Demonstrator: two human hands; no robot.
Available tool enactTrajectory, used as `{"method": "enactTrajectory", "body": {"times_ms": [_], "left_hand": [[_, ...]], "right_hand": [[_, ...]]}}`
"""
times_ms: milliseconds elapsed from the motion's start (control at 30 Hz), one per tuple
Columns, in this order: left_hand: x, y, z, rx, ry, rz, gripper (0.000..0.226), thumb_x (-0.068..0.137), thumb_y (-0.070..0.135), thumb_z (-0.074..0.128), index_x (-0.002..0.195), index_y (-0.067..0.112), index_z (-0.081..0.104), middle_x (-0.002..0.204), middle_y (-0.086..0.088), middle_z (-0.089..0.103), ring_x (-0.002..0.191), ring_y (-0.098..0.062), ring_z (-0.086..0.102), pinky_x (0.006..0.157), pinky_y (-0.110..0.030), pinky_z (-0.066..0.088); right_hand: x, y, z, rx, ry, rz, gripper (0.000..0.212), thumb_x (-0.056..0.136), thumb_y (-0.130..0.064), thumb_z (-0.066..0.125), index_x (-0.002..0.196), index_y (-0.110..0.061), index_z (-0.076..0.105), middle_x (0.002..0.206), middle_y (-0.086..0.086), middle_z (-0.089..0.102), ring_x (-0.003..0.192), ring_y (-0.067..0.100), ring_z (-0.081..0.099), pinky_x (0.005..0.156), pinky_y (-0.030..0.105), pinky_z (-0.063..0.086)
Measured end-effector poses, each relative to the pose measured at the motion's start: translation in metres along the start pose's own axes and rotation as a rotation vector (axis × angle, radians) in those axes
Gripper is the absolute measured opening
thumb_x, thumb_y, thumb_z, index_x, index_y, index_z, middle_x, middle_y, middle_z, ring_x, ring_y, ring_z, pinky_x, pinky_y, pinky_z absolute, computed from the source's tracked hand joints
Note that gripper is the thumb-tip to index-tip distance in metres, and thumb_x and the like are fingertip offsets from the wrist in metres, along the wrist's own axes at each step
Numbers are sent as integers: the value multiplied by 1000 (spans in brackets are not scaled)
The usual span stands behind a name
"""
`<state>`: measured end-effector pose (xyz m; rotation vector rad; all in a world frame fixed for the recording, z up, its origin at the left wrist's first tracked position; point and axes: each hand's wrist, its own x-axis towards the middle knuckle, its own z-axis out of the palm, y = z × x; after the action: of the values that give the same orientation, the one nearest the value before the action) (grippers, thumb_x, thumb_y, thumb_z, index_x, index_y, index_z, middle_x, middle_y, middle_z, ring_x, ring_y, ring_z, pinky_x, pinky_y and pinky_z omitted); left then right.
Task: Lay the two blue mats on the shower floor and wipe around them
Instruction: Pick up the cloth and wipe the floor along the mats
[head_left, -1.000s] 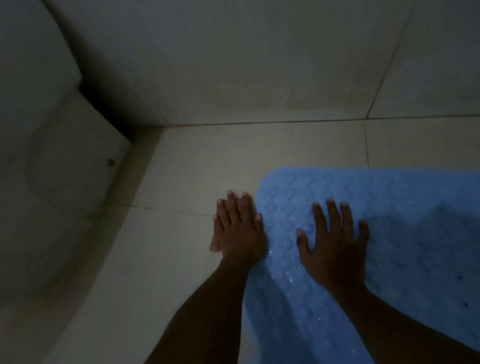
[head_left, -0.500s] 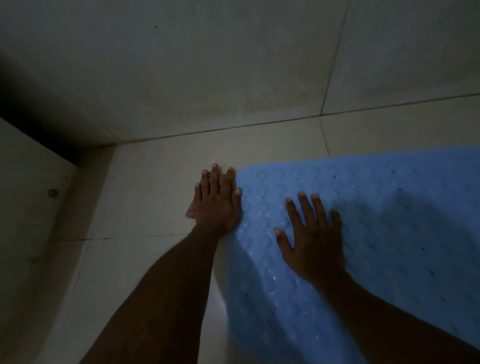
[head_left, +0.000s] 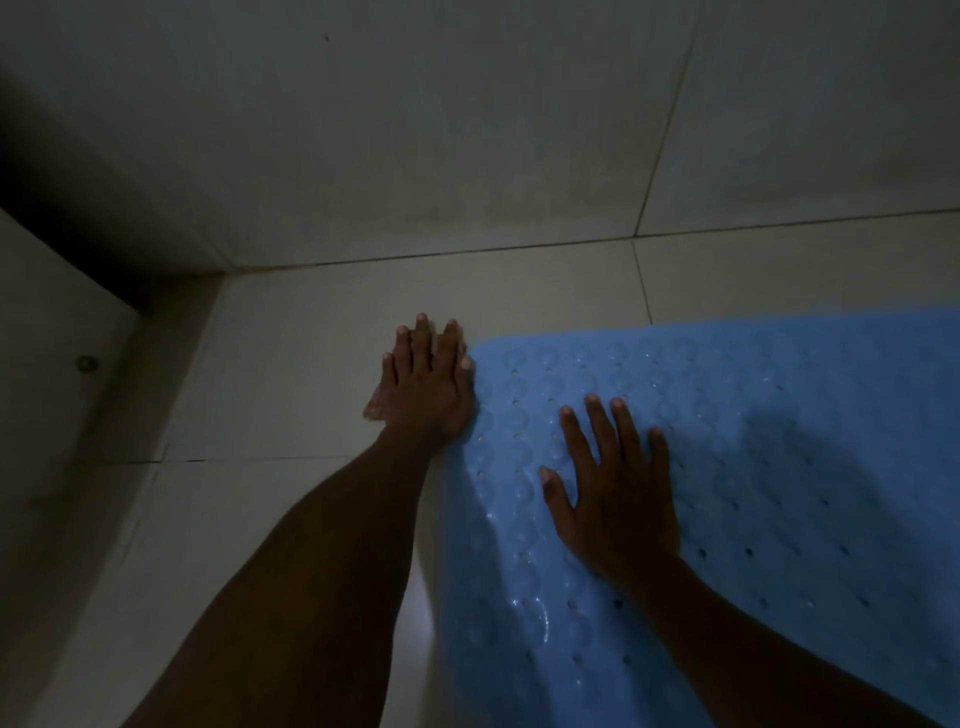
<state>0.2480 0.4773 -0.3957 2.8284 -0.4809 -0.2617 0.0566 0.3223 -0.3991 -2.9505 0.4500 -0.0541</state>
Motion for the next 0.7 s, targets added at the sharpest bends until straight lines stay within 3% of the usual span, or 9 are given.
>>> {"method": "enactTrajectory", "body": {"times_ms": [233, 400, 533, 700], "left_hand": [[49, 30, -11, 37, -80, 63, 60, 108, 46, 16, 163, 29, -2, 170, -8, -16, 155, -33, -18, 124, -52, -9], [76, 83, -2, 43, -145, 212, 60, 108, 46, 16, 163, 29, -3, 170, -6, -15, 156, -30, -17, 124, -50, -8], [69, 97, 2, -53, -37, 220, 60, 109, 38, 22, 163, 19, 3, 170, -9, -8, 157, -30, -11, 124, -46, -7], [57, 70, 28, -3, -42, 207, 80, 95, 51, 2, 161, 6, 0, 170, -17, -5, 157, -31, -8, 126, -52, 1]], "right_hand": [[3, 0, 0, 43, 20, 1, 72, 90, -59, 40, 153, -24, 37, 163, 7, 26, 152, 32, 18, 118, 61, 17], [5, -1, -3, 93, -10, 7, 73, 88, -58, 43, 153, -25, 36, 164, 6, 23, 153, 30, 14, 117, 62, 18], [6, -1, -6, 99, -55, 11, 74, 90, -59, 39, 155, -26, 30, 166, 4, 18, 154, 29, 9, 117, 62, 17], [6, 0, -5, 114, -59, 31, 74, 91, -60, 36, 156, -27, 27, 167, 3, 15, 155, 28, 5, 118, 62, 14]]}}
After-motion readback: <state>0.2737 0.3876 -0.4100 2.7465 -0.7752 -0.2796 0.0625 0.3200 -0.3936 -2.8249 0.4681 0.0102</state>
